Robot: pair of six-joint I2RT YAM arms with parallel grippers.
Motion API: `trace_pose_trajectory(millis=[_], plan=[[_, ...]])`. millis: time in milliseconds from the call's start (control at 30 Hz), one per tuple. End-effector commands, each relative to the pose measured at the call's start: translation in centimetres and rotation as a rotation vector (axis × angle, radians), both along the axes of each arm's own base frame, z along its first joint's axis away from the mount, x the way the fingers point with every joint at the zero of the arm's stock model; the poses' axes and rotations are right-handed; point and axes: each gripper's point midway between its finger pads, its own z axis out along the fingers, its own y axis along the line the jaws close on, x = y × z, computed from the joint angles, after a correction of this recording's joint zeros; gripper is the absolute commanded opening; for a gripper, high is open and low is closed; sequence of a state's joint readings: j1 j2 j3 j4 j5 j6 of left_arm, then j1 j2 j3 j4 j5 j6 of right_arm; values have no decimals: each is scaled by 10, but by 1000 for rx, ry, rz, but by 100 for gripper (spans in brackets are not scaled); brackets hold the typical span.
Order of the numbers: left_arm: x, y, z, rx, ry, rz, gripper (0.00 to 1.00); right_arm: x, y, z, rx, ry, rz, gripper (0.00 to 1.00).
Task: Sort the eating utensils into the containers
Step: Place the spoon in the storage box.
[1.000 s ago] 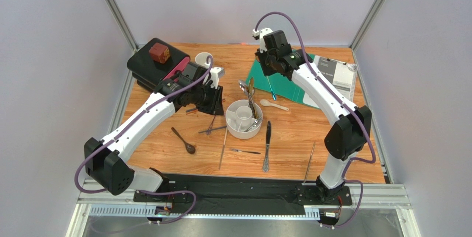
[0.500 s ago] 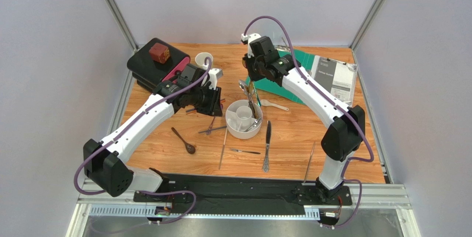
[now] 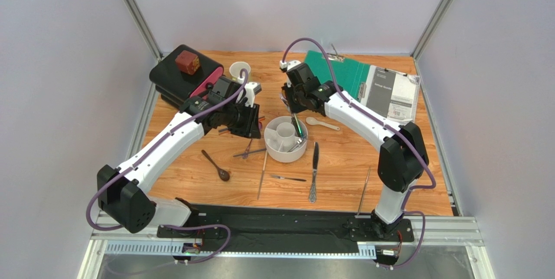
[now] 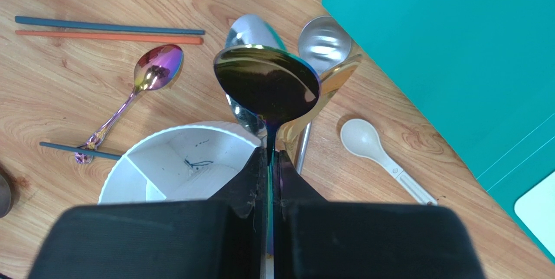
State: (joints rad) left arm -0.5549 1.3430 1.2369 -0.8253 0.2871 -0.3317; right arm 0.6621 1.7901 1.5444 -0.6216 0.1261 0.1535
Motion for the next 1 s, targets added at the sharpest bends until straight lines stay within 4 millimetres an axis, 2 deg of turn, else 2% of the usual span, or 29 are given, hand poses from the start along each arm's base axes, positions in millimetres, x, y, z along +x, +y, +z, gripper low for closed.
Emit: trace_pose_trajectory(millis=[0,167,467,600,833,967], plan=[[0,-1,13,-36,-39,0,38,5,10,33,83,-112,-23,0],[0,-1,12,-37,-39,1,38,-3,10,35,76,-124,-19,0],[0,-1,12,-40,-40,-4,38,-19,-8,28,50,-123,-53,0],[0,-2,10,-39,-38,-9,38,-25,-10,23,54,-123,-56,1],[-2,1,9,-31,-43,-7,38,-34,-12,16,57,-121,-58,15],[-3,2,7,-28,-39,-6,38,-38,-14,16,56,-130,-64,17]])
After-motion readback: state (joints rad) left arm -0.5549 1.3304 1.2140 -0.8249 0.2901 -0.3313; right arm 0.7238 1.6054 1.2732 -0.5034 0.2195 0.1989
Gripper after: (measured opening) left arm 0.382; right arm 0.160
